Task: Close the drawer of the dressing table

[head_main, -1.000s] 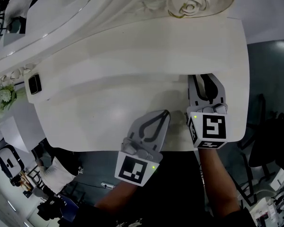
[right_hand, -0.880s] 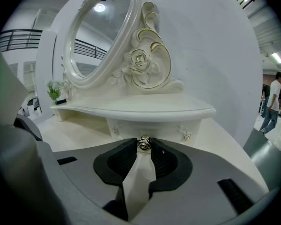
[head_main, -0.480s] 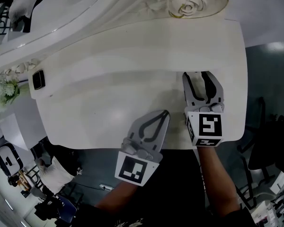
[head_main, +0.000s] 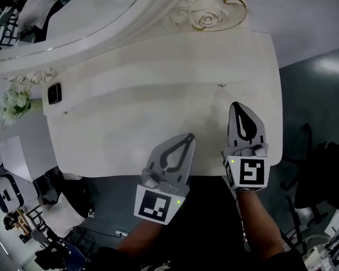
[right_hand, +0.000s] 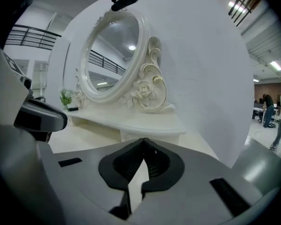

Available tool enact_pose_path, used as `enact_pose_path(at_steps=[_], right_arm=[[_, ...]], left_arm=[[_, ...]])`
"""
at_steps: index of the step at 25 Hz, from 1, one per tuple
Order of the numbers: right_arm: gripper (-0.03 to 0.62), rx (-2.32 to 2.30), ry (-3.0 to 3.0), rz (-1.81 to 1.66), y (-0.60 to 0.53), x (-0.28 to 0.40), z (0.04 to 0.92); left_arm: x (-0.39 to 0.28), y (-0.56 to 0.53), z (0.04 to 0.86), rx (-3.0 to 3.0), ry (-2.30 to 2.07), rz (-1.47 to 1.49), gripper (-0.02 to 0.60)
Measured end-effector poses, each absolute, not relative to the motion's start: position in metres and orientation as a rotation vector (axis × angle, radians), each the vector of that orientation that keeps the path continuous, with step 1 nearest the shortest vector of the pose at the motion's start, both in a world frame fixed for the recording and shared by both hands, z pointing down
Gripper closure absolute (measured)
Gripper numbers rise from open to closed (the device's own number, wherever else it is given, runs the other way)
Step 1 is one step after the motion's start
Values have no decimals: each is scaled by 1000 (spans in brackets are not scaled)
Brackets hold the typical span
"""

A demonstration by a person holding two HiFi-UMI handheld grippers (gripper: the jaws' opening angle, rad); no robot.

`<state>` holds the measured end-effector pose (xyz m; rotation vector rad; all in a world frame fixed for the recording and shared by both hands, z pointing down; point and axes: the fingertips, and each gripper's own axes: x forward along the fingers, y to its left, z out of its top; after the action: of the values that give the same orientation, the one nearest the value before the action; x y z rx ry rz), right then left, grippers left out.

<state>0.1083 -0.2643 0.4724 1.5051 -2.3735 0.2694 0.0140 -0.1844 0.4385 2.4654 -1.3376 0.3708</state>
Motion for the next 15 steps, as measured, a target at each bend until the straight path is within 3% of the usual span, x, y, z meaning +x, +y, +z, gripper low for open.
enact_pose_path(at_steps=[15], right_arm=[[595,1628,-2445,77,-204,111,373]], left_arm=[[-6,-164,369,2610,-1376,234,577]])
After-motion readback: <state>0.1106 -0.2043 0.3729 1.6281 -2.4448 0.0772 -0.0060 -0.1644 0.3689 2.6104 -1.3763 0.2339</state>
